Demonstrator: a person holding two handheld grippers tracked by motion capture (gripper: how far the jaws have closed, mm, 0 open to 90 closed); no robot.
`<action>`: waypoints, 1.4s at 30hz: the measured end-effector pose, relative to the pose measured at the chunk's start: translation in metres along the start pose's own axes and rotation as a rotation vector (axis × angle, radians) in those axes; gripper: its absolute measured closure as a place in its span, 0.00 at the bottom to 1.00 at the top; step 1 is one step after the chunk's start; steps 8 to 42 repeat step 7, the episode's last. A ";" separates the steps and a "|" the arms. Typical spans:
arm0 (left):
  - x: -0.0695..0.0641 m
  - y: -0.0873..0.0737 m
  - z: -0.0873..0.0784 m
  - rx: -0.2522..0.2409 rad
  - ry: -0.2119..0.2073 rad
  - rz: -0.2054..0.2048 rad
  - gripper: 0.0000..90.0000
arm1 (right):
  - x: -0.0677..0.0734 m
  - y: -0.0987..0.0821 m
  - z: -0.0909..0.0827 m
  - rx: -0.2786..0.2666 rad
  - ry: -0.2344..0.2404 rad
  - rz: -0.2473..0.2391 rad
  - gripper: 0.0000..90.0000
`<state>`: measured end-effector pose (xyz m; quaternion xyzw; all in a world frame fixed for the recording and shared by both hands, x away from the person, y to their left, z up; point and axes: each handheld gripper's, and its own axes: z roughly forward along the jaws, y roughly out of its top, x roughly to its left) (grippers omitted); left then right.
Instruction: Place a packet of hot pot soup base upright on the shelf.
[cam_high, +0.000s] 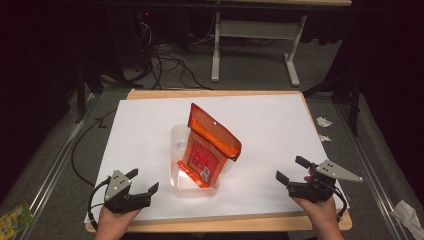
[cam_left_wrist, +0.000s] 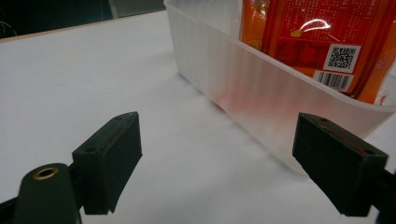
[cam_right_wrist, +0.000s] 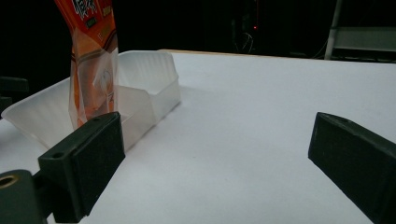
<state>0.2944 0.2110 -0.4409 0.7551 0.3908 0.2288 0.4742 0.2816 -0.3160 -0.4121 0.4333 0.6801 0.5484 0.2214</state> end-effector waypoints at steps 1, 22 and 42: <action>0.000 0.000 0.000 0.001 -0.001 0.003 0.17 | 0.000 0.000 0.000 0.004 -0.002 0.003 0.04; 0.003 -0.001 -0.002 0.002 -0.010 -0.001 0.15 | -0.002 -0.004 0.003 0.015 -0.011 0.014 0.04; 0.003 -0.001 -0.002 0.002 -0.010 -0.001 0.15 | -0.002 -0.004 0.003 0.015 -0.011 0.014 0.04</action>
